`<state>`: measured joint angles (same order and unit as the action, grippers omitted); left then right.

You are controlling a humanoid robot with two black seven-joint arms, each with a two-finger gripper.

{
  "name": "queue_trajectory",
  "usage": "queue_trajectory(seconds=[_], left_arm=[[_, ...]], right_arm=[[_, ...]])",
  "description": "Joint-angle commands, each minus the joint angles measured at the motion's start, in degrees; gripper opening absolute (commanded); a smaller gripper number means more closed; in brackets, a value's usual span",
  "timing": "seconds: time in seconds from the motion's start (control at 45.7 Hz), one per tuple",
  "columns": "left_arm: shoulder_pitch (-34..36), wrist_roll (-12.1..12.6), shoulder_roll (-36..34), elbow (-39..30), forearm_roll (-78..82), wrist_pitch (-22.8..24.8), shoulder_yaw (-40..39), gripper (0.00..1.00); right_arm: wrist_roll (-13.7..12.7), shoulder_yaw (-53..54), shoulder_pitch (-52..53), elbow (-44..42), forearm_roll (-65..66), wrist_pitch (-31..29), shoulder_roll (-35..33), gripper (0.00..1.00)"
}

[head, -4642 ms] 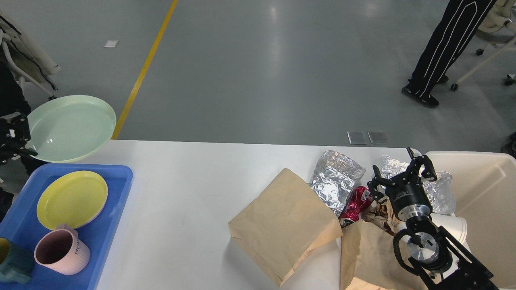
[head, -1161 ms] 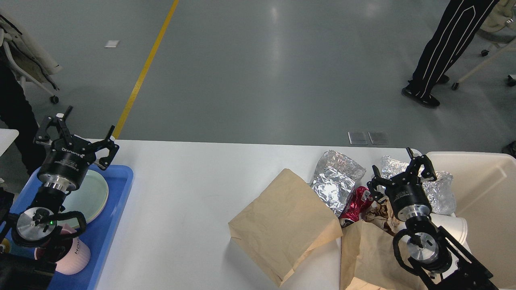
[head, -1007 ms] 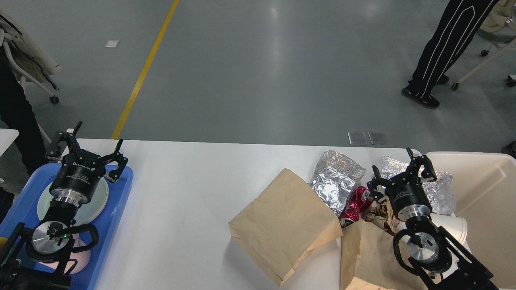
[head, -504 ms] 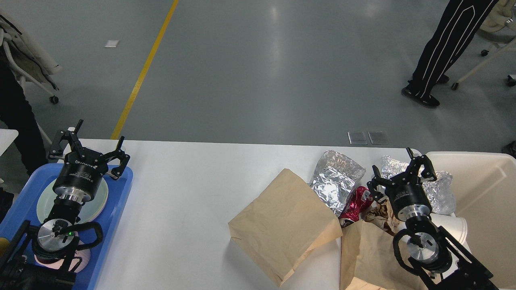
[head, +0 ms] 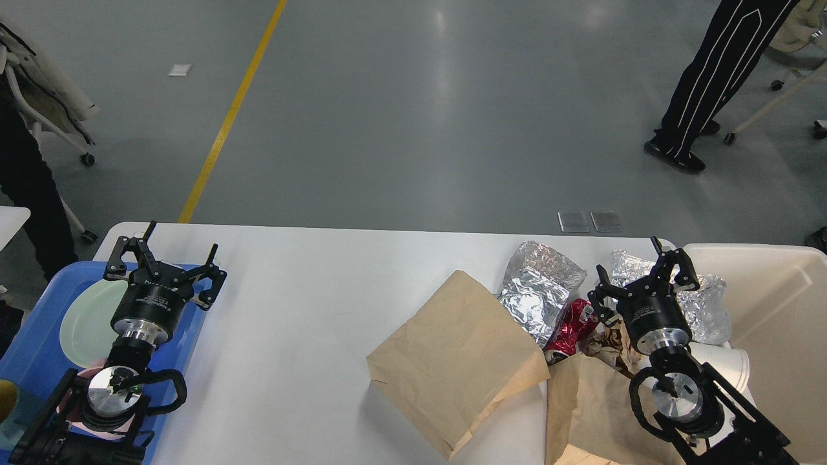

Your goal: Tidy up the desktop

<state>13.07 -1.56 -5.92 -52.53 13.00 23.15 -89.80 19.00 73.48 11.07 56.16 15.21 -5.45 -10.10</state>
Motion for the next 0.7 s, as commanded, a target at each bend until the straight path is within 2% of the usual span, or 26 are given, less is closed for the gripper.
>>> queue_trajectory(seconds=[0.0, 0.109, 0.263, 0.328, 0.526, 0.569, 0.679], left_arm=[[0.2, 0.1, 0.0, 0.8, -0.1, 1.4, 0.2, 0.96], [0.3, 0.2, 0.5, 2.6, -2.3, 3.5, -0.4, 0.96], [2.2, 0.9, -0.2, 9.4, -3.9, 14.2, 0.3, 0.96], [3.9, 1.1, -0.2, 12.0, -3.9, 16.2, 0.3, 0.96], [5.2, 1.2, -0.2, 13.1, -3.8, 14.7, 0.9, 0.96], [6.0, 0.2, -0.1, 13.3, -4.0, 13.2, 0.7, 0.96], [9.0, -0.1, -0.1, 17.9, -4.7, 12.7, 0.6, 0.96]], right_arm=[[0.0, 0.0, 0.0, 0.0, 0.0, 0.0, 0.0, 1.0], [0.0, 0.0, 0.0, 0.0, 0.0, 0.0, 0.0, 1.0], [0.0, 0.0, 0.0, 0.0, 0.1, 0.0, 0.0, 1.0], [0.0, 0.0, 0.0, 0.0, 0.0, 0.0, 0.0, 1.0], [0.0, 0.0, 0.0, 0.0, 0.1, 0.0, 0.0, 1.0], [0.1, 0.0, 0.0, 0.0, 0.0, 0.0, 0.0, 1.0], [0.0, 0.0, 0.0, 0.0, 0.0, 0.0, -0.1, 1.0]])
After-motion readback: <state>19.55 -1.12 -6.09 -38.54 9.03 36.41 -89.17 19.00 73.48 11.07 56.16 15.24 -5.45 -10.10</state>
